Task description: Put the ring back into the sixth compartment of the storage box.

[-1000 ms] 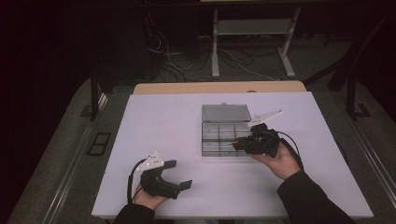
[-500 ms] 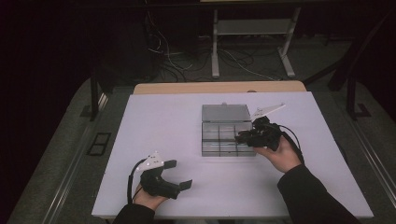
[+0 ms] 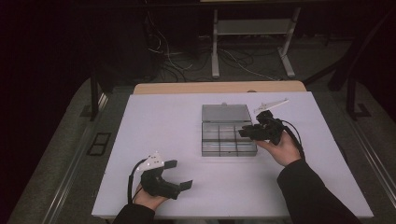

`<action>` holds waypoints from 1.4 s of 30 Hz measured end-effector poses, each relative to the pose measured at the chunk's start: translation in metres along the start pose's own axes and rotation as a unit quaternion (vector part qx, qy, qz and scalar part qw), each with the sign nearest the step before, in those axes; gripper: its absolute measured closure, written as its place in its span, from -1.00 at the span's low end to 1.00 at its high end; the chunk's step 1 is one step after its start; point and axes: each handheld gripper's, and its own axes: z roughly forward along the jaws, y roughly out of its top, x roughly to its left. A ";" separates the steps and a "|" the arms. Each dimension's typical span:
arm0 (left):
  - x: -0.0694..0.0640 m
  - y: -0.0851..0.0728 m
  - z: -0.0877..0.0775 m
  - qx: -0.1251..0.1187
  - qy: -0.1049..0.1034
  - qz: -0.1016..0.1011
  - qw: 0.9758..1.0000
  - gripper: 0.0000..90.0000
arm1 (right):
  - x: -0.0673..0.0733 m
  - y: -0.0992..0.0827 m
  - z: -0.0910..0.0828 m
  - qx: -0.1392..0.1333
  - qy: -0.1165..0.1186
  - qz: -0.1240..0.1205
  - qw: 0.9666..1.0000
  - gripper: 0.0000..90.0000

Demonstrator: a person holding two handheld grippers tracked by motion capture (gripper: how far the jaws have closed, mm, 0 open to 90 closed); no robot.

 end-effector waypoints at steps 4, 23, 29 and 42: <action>0.000 0.000 0.000 0.000 0.000 0.000 1.000 -1.00 | -0.006 0.000 0.004 -0.004 -0.003 0.011 1.000 0.56; 0.000 0.000 0.001 0.002 -0.003 0.001 1.000 -1.00 | -0.033 -0.006 0.034 0.005 -0.020 0.044 0.999 0.56; 0.000 0.000 0.002 0.005 -0.004 0.002 1.000 -1.00 | -0.036 -0.007 0.041 0.009 -0.021 0.048 0.999 0.56; -0.004 0.002 0.005 0.023 -0.006 0.008 1.000 -1.00 | -0.033 -0.007 0.043 0.009 -0.027 0.041 0.999 0.42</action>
